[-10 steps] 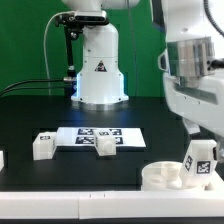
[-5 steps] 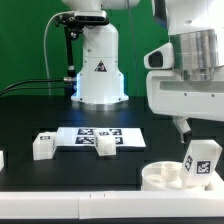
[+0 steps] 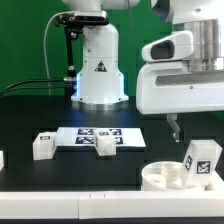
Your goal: Assemble stool
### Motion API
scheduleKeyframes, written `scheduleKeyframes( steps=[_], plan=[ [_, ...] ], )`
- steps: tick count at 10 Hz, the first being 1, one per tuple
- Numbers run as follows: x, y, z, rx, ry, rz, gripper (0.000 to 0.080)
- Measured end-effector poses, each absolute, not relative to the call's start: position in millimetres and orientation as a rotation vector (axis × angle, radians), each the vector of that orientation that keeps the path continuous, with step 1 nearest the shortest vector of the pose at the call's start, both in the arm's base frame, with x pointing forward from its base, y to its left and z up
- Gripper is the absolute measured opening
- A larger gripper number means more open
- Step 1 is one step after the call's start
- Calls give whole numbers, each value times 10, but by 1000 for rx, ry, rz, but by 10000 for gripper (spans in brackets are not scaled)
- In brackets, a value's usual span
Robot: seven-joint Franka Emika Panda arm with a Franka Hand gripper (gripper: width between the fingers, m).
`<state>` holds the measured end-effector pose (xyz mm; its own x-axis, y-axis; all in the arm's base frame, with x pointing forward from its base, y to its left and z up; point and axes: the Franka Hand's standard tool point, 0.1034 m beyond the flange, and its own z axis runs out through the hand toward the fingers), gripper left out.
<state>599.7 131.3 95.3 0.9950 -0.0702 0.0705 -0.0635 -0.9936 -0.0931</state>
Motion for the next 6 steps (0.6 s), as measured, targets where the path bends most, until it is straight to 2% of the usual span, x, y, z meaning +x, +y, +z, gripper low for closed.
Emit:
scheduleKeyframes(
  steps=[4, 6],
  plan=[
    [6009, 1289, 954, -3055, -284, -136, 649],
    [6006, 1378, 961, -3016, -984, -143, 649]
  ],
)
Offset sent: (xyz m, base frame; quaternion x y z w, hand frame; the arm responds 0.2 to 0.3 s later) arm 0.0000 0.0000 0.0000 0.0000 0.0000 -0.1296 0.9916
